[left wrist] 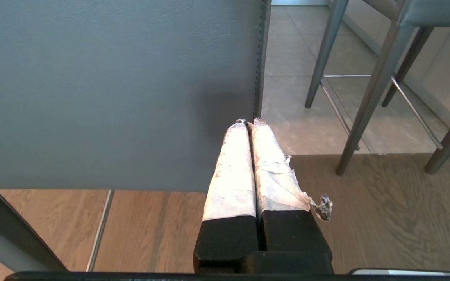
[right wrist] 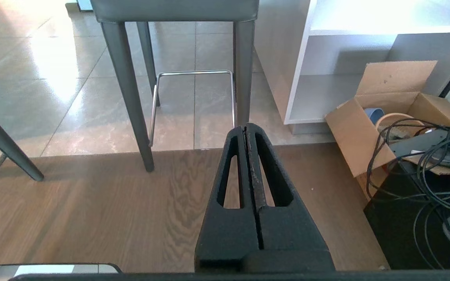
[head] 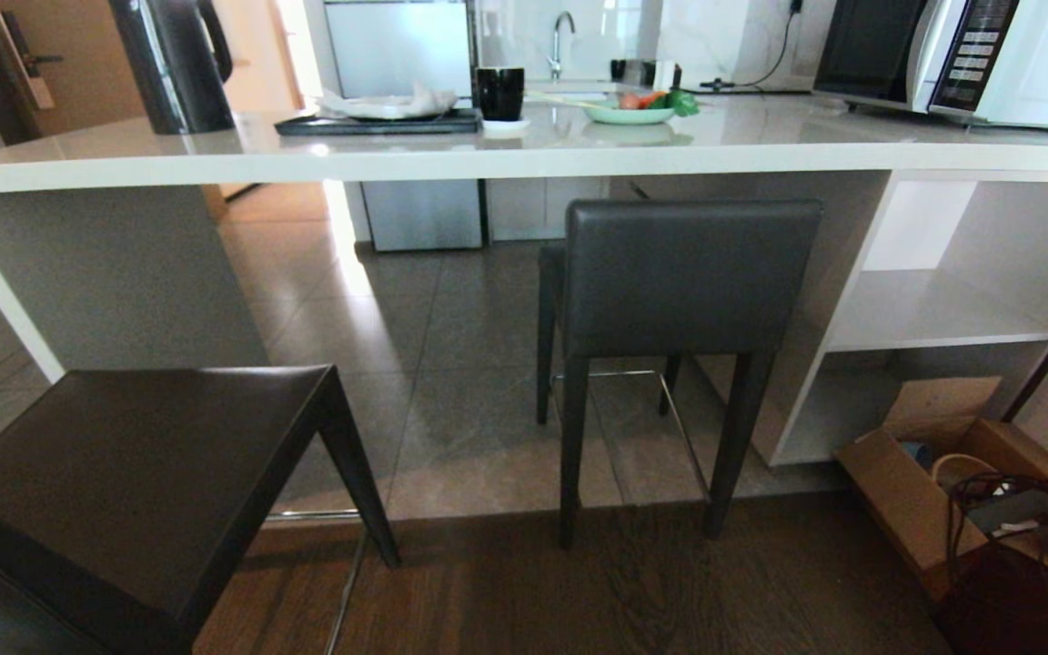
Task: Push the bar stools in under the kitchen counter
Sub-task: Pull the gray chair out from under the dining table
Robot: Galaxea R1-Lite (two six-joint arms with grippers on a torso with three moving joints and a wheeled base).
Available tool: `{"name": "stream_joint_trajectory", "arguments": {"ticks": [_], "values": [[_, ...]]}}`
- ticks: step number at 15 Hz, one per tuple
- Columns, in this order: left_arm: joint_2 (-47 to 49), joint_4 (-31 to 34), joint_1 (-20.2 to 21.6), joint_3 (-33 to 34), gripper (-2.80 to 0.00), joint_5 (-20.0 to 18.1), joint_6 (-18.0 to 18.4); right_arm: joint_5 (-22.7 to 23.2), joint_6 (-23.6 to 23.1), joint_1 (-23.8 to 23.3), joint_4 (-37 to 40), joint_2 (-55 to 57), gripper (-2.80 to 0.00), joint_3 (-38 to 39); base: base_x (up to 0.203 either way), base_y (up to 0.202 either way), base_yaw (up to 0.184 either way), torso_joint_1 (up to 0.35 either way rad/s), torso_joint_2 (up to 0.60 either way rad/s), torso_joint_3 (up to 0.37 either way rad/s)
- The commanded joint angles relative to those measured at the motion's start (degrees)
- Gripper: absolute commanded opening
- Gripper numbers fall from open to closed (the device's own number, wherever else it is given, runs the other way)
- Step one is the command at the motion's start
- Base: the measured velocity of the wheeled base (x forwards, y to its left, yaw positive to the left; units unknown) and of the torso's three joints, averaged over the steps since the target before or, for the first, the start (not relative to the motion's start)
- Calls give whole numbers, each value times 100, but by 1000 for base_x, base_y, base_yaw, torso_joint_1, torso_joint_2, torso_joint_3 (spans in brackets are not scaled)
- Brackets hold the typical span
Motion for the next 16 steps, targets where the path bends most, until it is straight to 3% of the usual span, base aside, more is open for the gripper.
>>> {"name": "stream_joint_trajectory", "arguments": {"ticks": [1,5,16], "values": [[2,-2,1,0,-280,5,0,5,-2,1,2,7,-280,0,0,0,0,0,0,0],[2,-2,1,0,-280,4,-9,5,-2,1,2,7,-280,0,1,-43,3,1,-2,2],[2,-2,1,0,-280,0,-4,1,-2,1,2,7,-280,0,0,-194,3,1,3,2]]}}
